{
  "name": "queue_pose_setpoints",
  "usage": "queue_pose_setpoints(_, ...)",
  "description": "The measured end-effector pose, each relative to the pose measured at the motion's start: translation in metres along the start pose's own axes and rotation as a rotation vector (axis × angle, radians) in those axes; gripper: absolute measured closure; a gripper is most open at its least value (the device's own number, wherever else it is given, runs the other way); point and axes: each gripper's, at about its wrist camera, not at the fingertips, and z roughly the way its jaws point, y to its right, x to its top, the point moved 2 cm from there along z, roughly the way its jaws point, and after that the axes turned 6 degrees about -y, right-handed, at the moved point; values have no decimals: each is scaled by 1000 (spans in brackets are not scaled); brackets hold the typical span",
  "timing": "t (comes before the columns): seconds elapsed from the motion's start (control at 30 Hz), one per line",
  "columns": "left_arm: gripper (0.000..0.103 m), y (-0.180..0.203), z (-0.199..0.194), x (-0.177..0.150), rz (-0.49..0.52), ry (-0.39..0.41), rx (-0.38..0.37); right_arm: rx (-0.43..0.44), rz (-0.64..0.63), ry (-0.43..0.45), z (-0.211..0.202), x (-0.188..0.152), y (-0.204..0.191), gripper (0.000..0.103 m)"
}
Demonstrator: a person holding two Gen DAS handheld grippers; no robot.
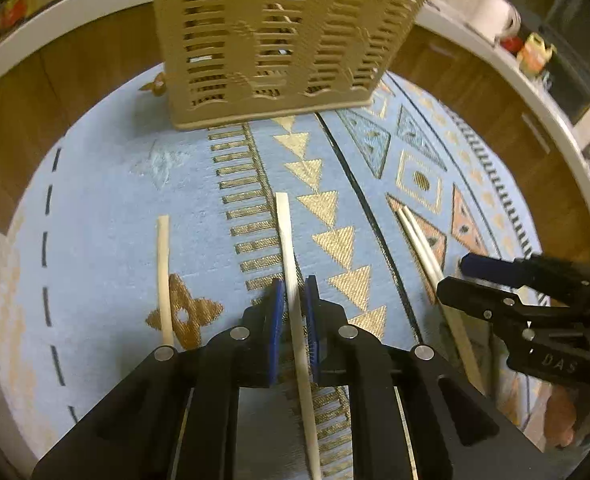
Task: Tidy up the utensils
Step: 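Grasp a wooden chopstick with the left tool while the right grasps a chopstick pair, then lift the chopsticks up over the caddy with both tools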
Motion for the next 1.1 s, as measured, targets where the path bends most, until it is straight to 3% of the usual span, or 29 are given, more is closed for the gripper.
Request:
queue_pose_setpoints(0.3, 92, 9, 5, 13, 74, -59, 67, -156, -94, -19, 15, 1, -29, 65)
queue_pose_setpoints(0.37, 93, 14, 7, 14, 95, -61, 95, -212, -127, -7, 19, 2, -39, 69)
queue_pose_setpoints(0.47, 97, 21, 9, 11, 128, -40, 155, -216, -148, 6, 21, 0, -48, 79)
queue_pose_setpoints(0.53, 99, 24, 9, 7, 135, -12, 183, -193, -150, 14, 21, -1, -51, 93)
queue_pose_setpoints(0.57, 99, 25, 9, 6, 132, 0, 188, -196, -156, 19, 22, 0, -52, 93)
queue_pose_setpoints(0.7, 99, 18, 2, 2, 99, 57, 103, -125, -149, 41, 15, -4, -48, 93)
queue_pose_setpoints(0.87, 99, -1, -32, 1, 29, 192, -13, -32, -116, 158, -20, -9, -38, 93)
queue_pose_setpoints(1.1, 99, -13, -89, 2, -28, 407, -110, 92, -90, 291, -53, -17, -26, 93)
